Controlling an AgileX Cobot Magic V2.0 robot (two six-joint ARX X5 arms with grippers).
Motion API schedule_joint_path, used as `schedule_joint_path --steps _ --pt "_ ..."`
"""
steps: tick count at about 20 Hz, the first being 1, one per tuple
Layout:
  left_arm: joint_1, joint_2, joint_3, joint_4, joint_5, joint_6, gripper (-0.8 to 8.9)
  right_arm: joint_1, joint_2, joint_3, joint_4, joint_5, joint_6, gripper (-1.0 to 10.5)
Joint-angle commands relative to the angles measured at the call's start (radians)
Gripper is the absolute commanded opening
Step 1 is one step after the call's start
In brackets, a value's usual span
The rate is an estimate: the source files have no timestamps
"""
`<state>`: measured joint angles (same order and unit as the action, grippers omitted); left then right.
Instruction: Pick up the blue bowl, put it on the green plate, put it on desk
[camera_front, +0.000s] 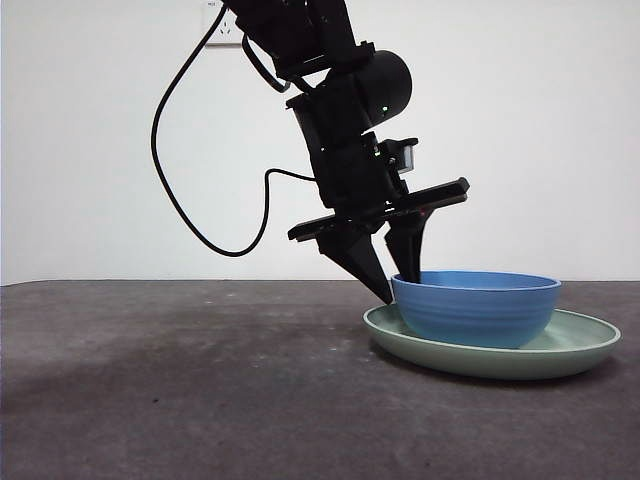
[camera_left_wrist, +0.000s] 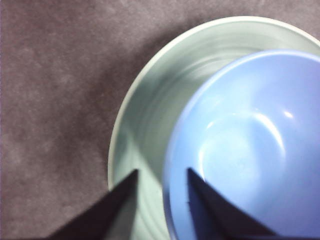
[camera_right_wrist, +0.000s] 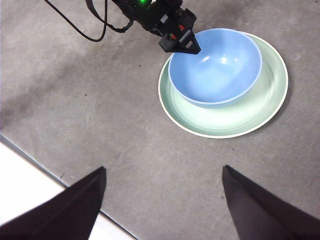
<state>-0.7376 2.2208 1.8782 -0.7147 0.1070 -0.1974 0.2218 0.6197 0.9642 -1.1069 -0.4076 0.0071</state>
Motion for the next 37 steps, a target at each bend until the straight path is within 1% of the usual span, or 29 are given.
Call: schedule_joint_path --steps 1,4,7,15,17,20,22,27,29,32,35,37 --pt "-0.021 0.031 0.034 -0.004 -0.002 -0.002 2.02 0.003 0.005 0.018 0.005 0.001 0.008 3.7" --pt "-0.021 0.016 0.058 -0.052 -0.002 -0.002 2.27 0.003 0.005 0.018 0.005 0.002 0.008 3.7" --pt "-0.011 -0.056 0.062 -0.064 -0.003 0.002 2.27 0.003 0.005 0.018 0.005 0.018 0.008 3.7" --pt "0.067 -0.421 0.062 -0.084 -0.003 0.025 2.27 0.003 0.006 0.018 0.002 0.024 0.008 3.7" --pt "0.101 -0.506 0.056 -0.125 -0.003 0.031 2.27 0.003 0.006 0.018 0.002 0.024 0.008 3.7" --pt "0.143 -0.620 0.022 -0.201 -0.001 0.074 2.27 0.003 0.005 0.018 0.003 0.024 0.008 3.7" --pt "0.161 -0.713 -0.059 -0.197 0.014 0.098 2.26 0.003 0.006 0.018 0.003 0.024 0.008 3.7" --pt "0.201 -0.981 -0.382 -0.144 0.093 0.141 2.26 0.003 0.006 0.018 0.006 0.024 0.008 3.7" --pt "0.211 -1.078 -0.516 -0.120 0.167 0.160 2.26 0.003 0.006 0.018 0.006 0.024 0.008 3.7" --pt "0.213 -1.197 -0.703 -0.104 0.335 0.168 2.25 0.003 0.006 0.018 0.005 0.024 0.011 3.7" --pt "0.213 -1.279 -0.852 -0.093 0.347 0.167 2.22 0.003 0.006 0.018 0.005 0.023 0.016 3.7" --pt "0.213 -1.300 -0.898 -0.098 0.347 0.167 2.22 0.003 0.006 0.018 0.005 0.023 0.020 3.7"
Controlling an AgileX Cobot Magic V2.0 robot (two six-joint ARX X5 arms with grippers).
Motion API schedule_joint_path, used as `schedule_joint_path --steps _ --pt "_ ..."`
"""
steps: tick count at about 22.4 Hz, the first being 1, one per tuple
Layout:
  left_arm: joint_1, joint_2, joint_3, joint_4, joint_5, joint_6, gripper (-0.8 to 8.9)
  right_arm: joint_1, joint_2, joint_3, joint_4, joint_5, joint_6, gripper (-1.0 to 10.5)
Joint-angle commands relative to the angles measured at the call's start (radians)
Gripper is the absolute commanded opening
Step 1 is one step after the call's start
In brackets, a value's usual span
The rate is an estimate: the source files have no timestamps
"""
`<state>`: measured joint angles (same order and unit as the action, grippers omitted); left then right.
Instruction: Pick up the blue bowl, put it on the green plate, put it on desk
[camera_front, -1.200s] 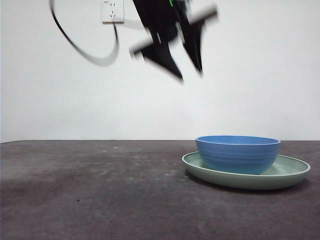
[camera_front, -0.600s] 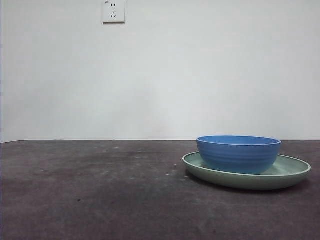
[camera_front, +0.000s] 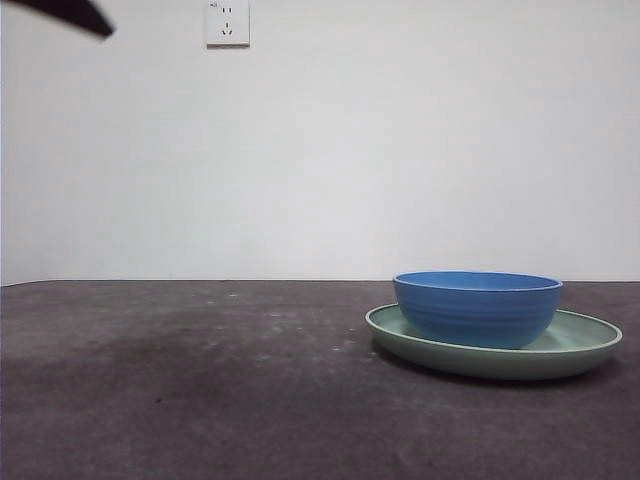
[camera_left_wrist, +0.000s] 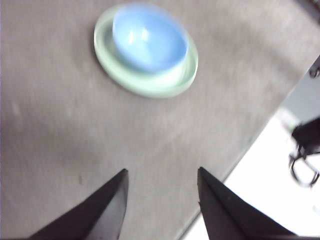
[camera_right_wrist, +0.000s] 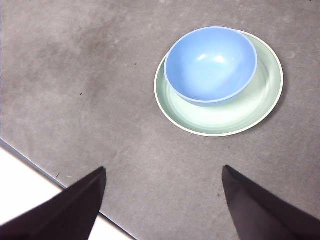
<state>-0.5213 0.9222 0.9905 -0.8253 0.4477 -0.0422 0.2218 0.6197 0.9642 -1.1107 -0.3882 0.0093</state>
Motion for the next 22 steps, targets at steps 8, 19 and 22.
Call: schedule_joint_path --steps 8,19,22 --pt "-0.003 -0.004 -0.021 0.011 0.006 0.012 2.22 0.003 0.006 0.018 0.006 0.003 0.039 3.7" --pt "-0.003 -0.004 -0.021 0.011 0.006 0.011 2.22 0.003 0.040 0.018 0.014 0.162 0.130 3.7" --pt "-0.004 -0.004 -0.021 0.010 0.006 0.011 2.22 0.000 0.093 0.018 0.035 0.257 0.150 3.7"
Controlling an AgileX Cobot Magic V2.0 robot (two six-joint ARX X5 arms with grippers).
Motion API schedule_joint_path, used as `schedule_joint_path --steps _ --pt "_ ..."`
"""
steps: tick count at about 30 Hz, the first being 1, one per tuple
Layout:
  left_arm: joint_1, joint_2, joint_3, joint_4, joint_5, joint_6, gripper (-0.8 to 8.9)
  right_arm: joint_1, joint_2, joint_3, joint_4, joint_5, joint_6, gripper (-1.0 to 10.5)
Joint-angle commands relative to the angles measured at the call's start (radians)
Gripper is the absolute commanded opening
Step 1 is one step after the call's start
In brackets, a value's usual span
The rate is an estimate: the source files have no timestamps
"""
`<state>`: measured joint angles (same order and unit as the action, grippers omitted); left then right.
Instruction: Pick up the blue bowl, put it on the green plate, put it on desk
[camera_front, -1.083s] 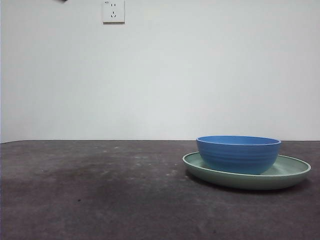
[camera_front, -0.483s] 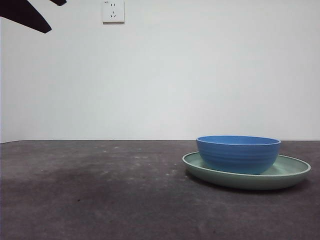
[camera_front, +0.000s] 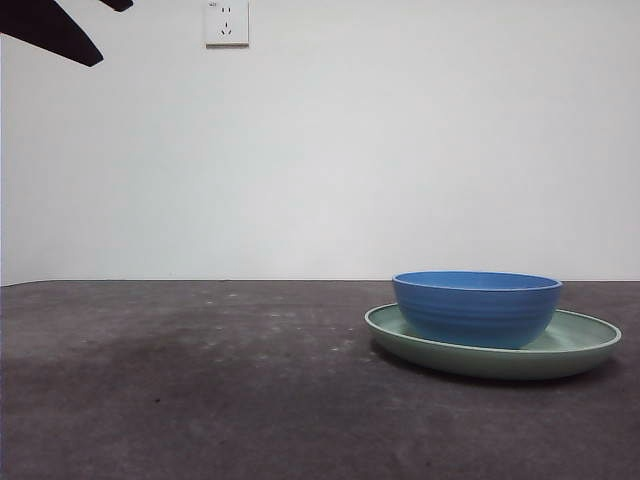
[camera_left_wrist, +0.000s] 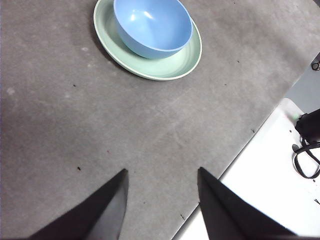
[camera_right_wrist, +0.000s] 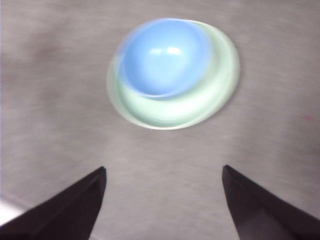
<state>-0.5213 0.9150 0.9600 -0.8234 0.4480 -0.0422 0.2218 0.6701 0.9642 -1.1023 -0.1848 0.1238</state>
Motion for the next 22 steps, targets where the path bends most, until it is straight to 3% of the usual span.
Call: schedule_joint_path --steps 1,8,14,22 --pt "-0.003 0.003 0.009 0.008 0.006 0.012 2.22 -0.003 0.069 0.018 0.042 0.059 0.035 3.7" --pt "-0.003 0.003 0.009 0.008 0.006 0.012 2.22 -0.061 0.288 0.018 0.185 0.052 0.033 3.7" --pt "-0.003 0.003 0.009 0.008 0.006 0.013 2.22 -0.131 0.510 0.018 0.292 -0.061 0.003 3.7" --pt "-0.003 0.003 0.009 0.008 0.006 0.013 2.22 -0.167 0.735 0.018 0.432 -0.078 -0.016 3.7"
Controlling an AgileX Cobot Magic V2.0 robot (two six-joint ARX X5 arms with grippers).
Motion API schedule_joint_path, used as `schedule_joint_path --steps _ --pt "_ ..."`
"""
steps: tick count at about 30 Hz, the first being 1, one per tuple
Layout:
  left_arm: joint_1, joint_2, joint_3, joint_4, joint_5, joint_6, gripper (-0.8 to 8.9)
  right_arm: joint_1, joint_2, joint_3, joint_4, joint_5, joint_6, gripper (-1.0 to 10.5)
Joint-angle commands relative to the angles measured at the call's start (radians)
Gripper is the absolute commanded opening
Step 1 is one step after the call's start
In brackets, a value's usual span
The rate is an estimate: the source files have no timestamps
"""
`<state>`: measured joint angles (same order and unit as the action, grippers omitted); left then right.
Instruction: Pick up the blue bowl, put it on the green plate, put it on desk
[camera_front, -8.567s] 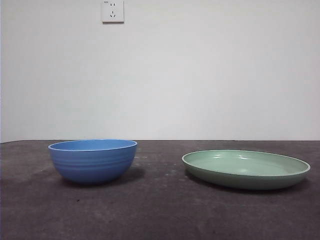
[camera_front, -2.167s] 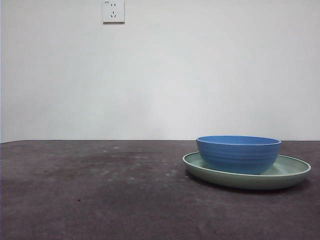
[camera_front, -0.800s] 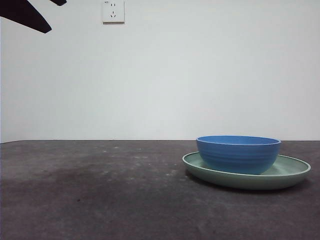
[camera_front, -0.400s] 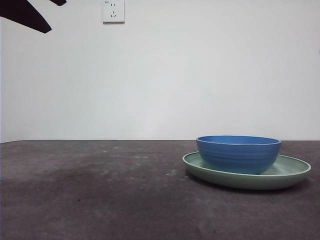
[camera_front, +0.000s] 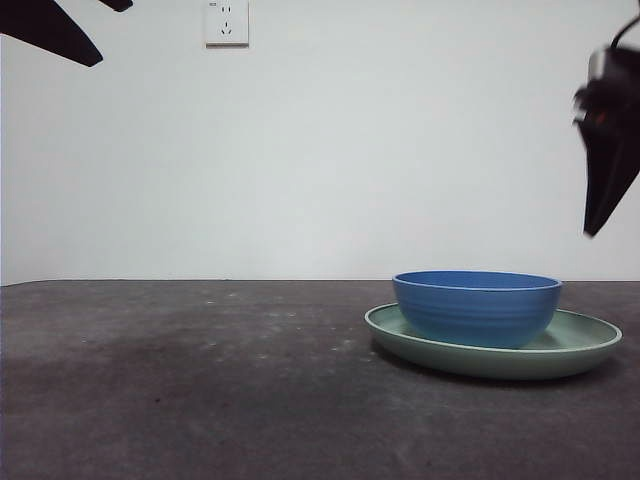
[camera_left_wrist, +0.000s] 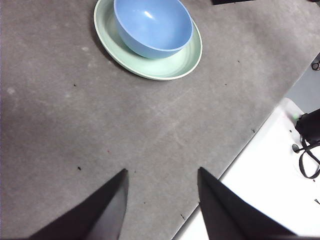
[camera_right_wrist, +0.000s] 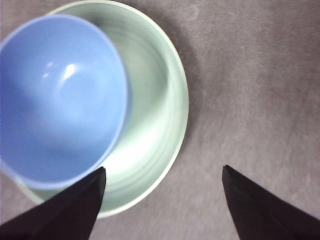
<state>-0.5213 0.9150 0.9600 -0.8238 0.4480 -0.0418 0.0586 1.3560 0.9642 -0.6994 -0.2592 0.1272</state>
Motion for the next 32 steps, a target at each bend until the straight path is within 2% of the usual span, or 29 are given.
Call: schedule_joint_path --steps 1,7,14,22,23,26,32 --pt "-0.003 0.003 0.009 0.008 0.006 0.012 2.22 -0.003 0.071 0.018 0.044 -0.003 -0.023 3.7" --pt "-0.003 0.003 0.009 0.009 0.006 0.012 2.22 -0.004 0.185 0.018 0.122 -0.011 -0.023 3.7" --pt "-0.003 0.003 0.009 0.009 0.005 0.012 2.22 -0.004 0.259 0.018 0.196 -0.036 -0.023 2.2" --pt "-0.003 0.003 0.009 0.009 0.005 0.012 2.22 -0.004 0.310 0.018 0.228 -0.061 -0.023 2.0" --pt "-0.003 0.003 0.009 0.010 0.005 0.012 2.22 -0.004 0.311 0.018 0.232 -0.061 -0.023 1.8" --pt "-0.003 0.003 0.009 0.010 0.005 0.012 2.22 -0.004 0.311 0.018 0.244 -0.058 -0.023 0.2" --pt "-0.003 0.003 0.009 0.009 0.005 0.011 2.23 -0.011 0.311 0.018 0.243 -0.053 -0.019 0.1"
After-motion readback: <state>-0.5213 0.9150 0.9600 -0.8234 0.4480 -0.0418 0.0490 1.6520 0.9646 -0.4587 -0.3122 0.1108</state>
